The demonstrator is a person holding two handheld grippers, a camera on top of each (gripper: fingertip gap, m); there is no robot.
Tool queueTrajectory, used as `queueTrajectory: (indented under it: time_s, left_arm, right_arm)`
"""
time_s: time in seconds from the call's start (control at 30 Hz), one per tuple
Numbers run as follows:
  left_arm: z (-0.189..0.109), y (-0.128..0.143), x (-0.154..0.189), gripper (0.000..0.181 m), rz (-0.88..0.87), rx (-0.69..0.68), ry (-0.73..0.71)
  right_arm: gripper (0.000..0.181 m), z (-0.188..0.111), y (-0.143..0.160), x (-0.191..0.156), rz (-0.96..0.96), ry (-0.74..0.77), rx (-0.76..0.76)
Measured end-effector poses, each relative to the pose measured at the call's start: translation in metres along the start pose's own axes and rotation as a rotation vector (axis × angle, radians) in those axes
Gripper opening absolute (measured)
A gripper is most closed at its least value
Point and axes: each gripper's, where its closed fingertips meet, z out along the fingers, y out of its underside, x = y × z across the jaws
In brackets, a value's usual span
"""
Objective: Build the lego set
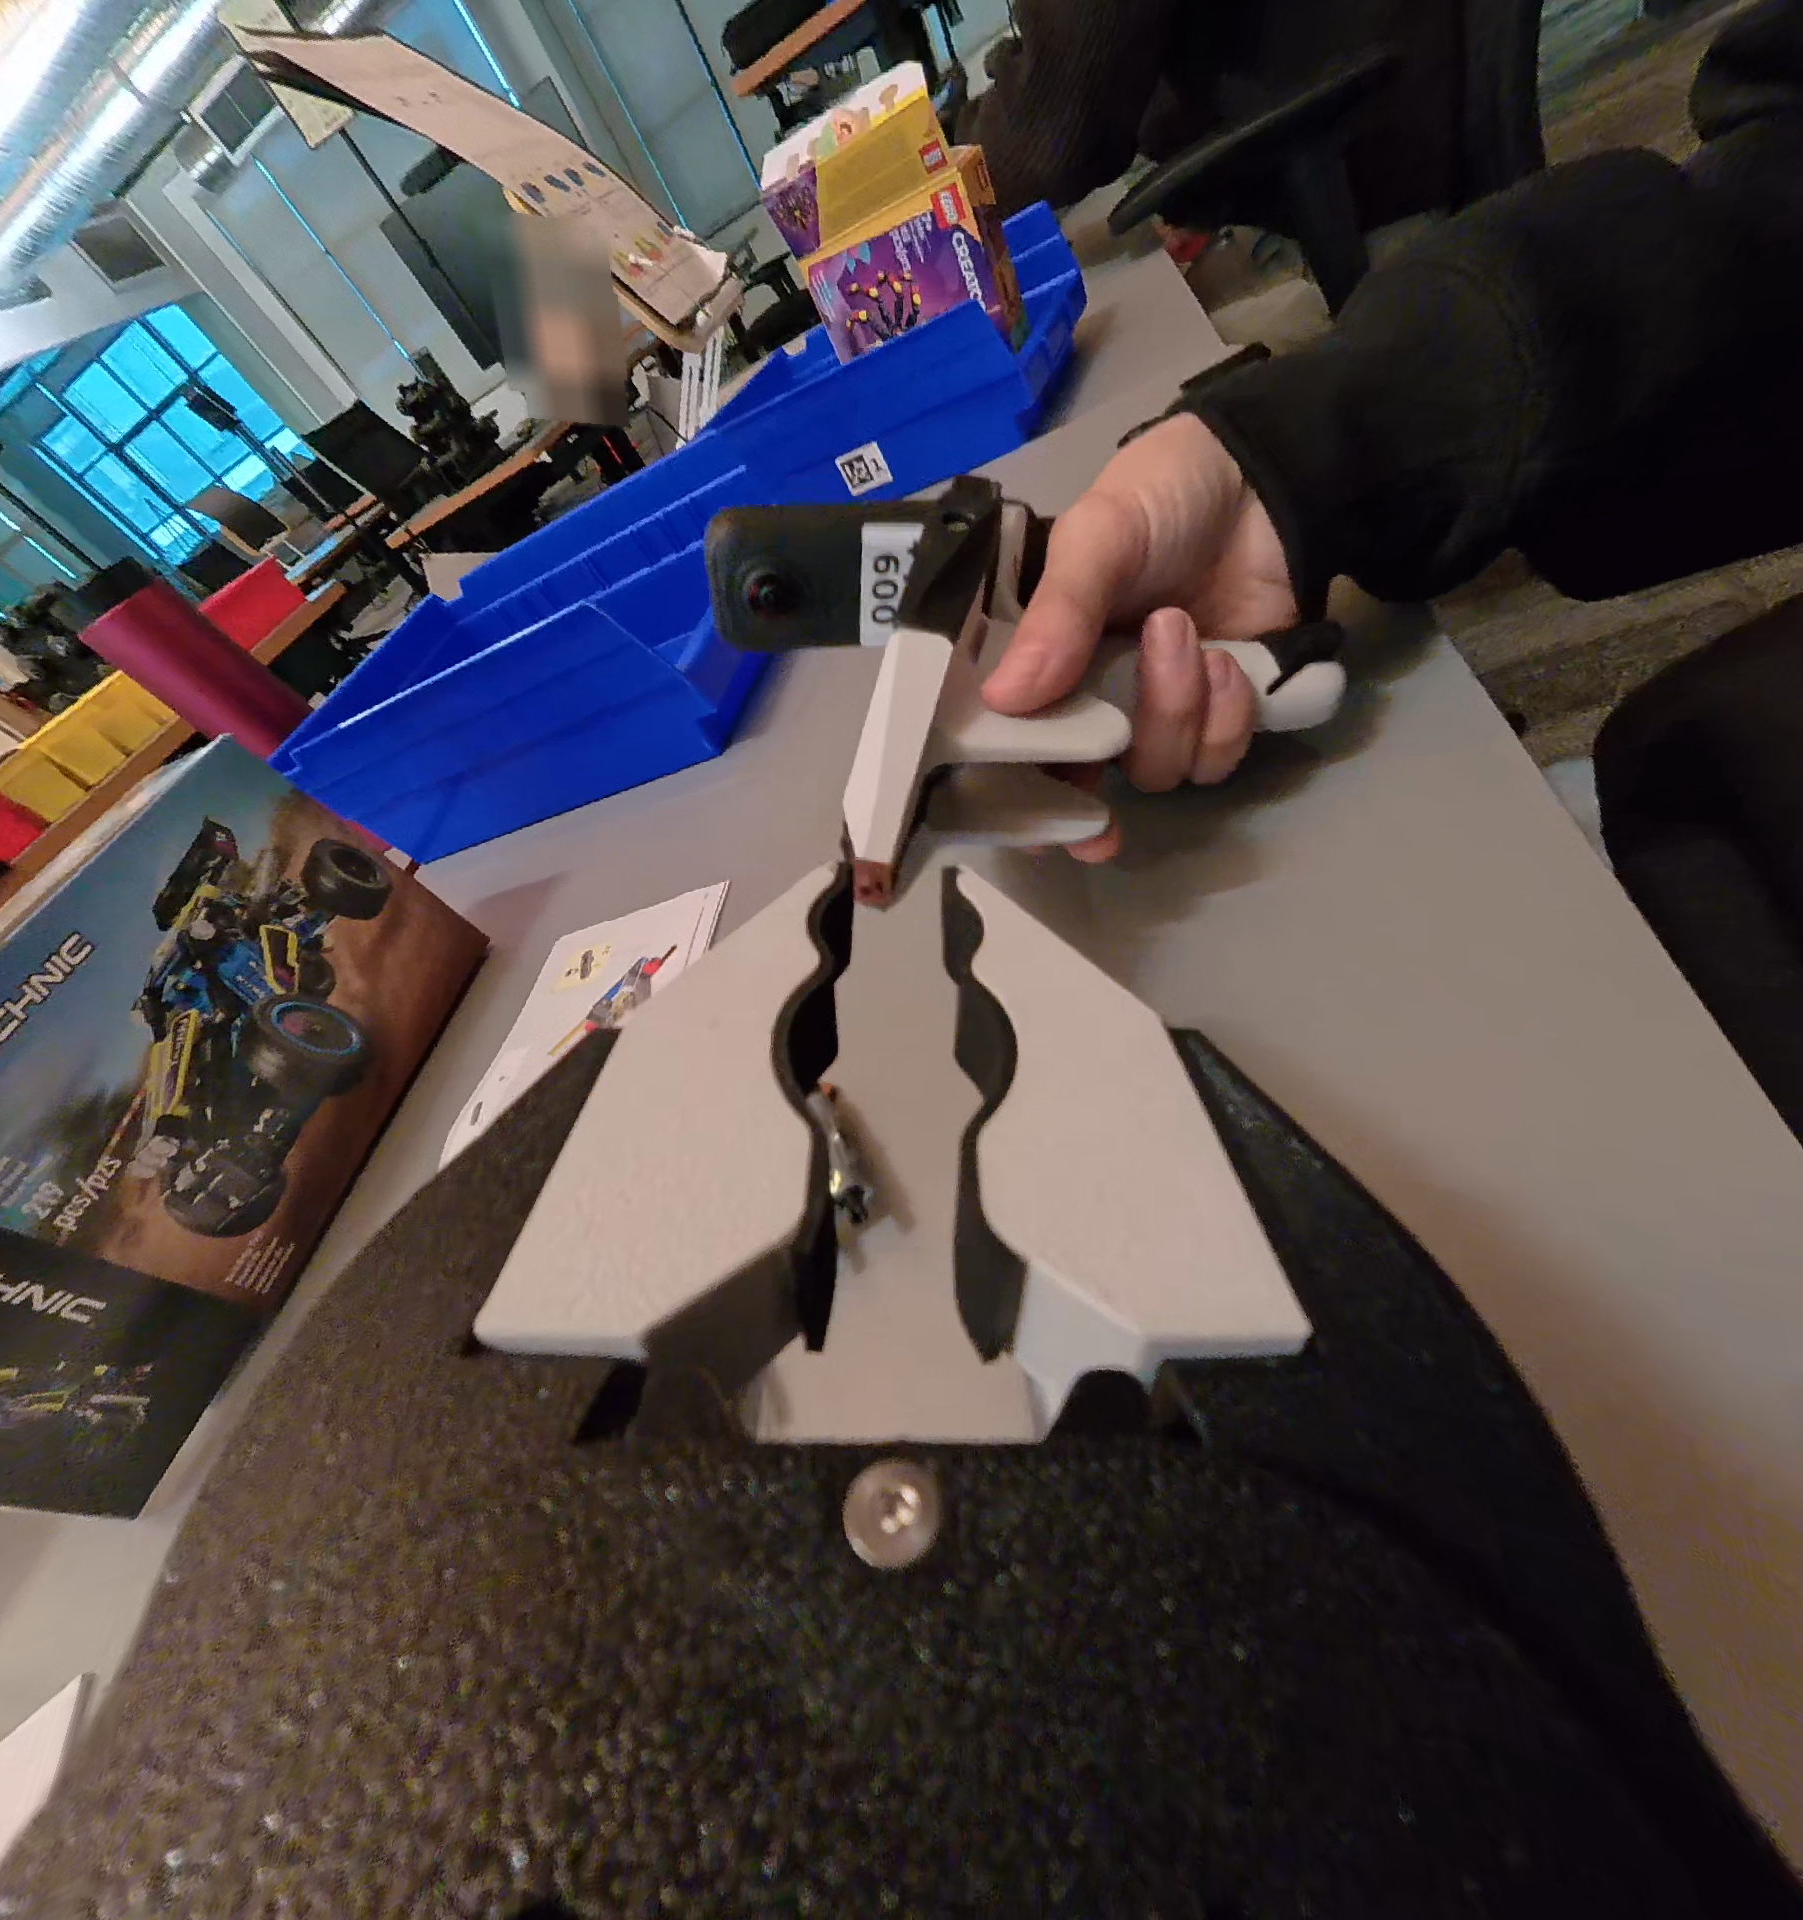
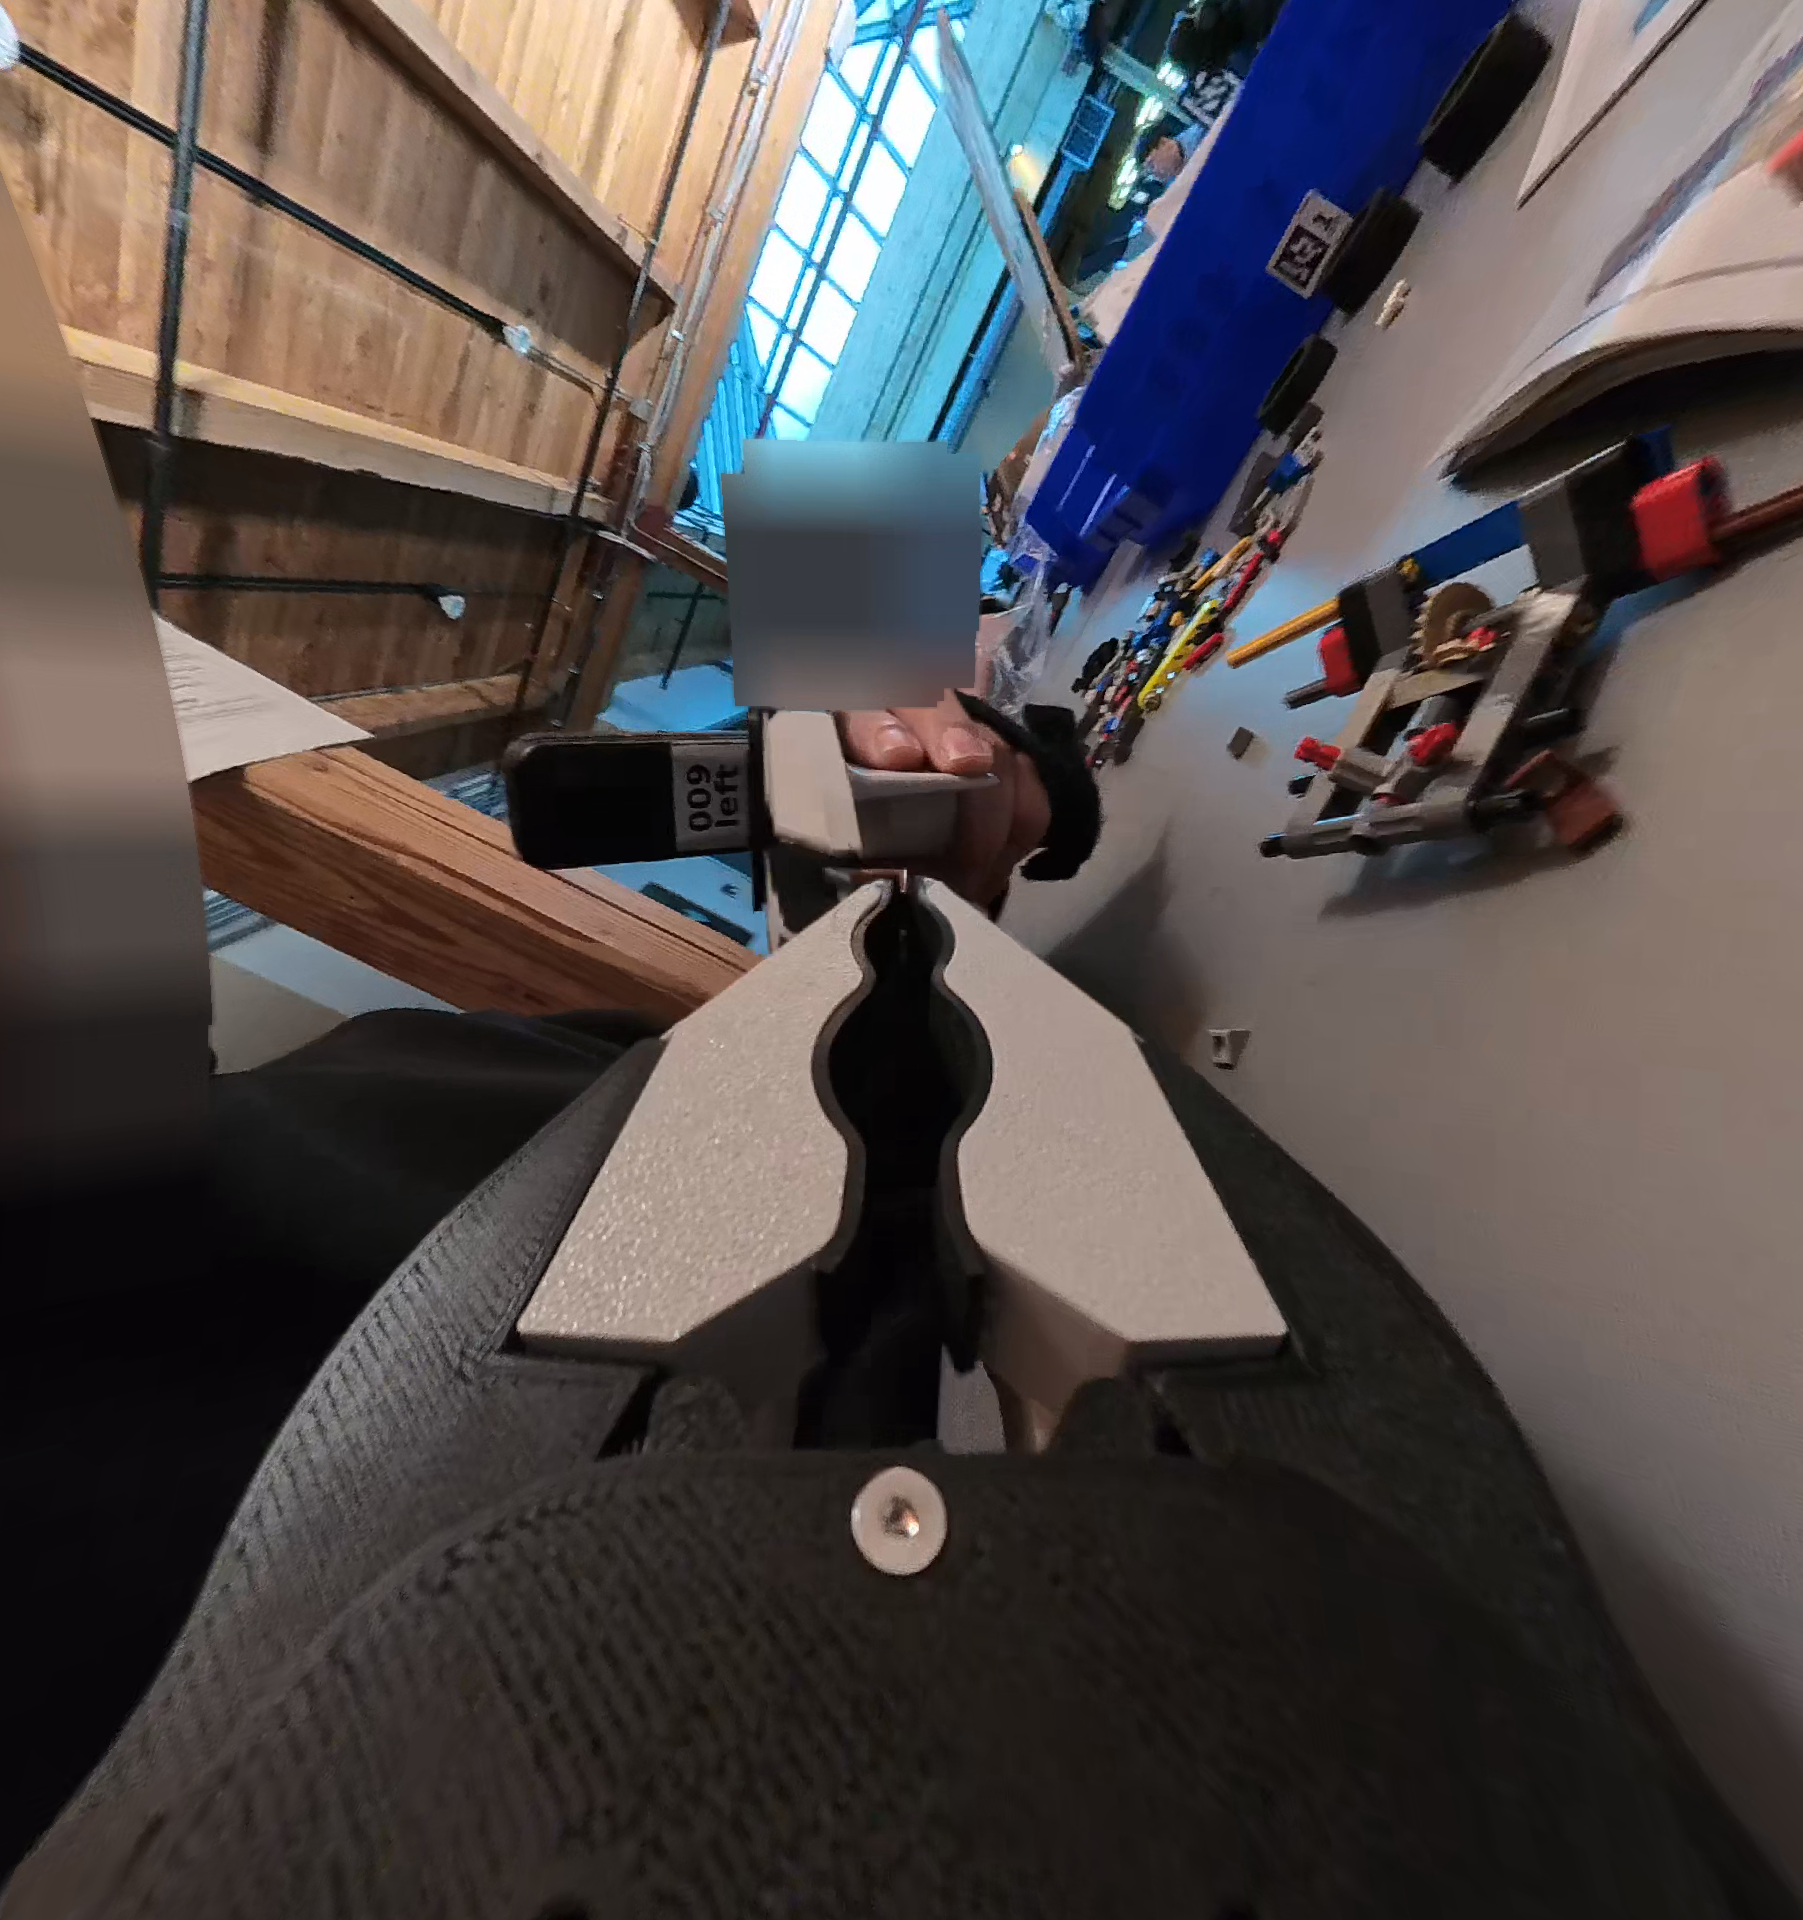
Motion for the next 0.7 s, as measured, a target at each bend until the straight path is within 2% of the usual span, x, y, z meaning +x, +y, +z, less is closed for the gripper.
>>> queueTrajectory:
  time_s: [0.1,0.17,0.3,0.43,0.7]
  left_arm:
    - [-0.011,0.01,-0.002,0.015,-0.011,-0.065,0.042]
    - [-0.022,0.026,-0.001,0.016,-0.082,-0.155,0.112]
    - [-0.038,0.064,0.005,0.014,-0.178,-0.338,0.194]
    - [-0.035,0.086,0.015,0.011,-0.177,-0.448,0.228]
    - [-0.012,0.085,0.032,0.01,-0.187,-0.451,0.268]
  right_arm:
    - [0.0,-0.017,-0.016,0.006,0.018,0.025,0.062]
    - [0.0,-0.026,-0.025,0.008,0.026,0.024,0.097]
    - [0.0,-0.027,-0.029,0.01,0.047,0.021,0.109]
    - [0.0,-0.027,-0.028,0.012,0.056,0.025,0.103]
    - [0.0,-0.024,-0.025,0.013,0.041,0.039,0.084]
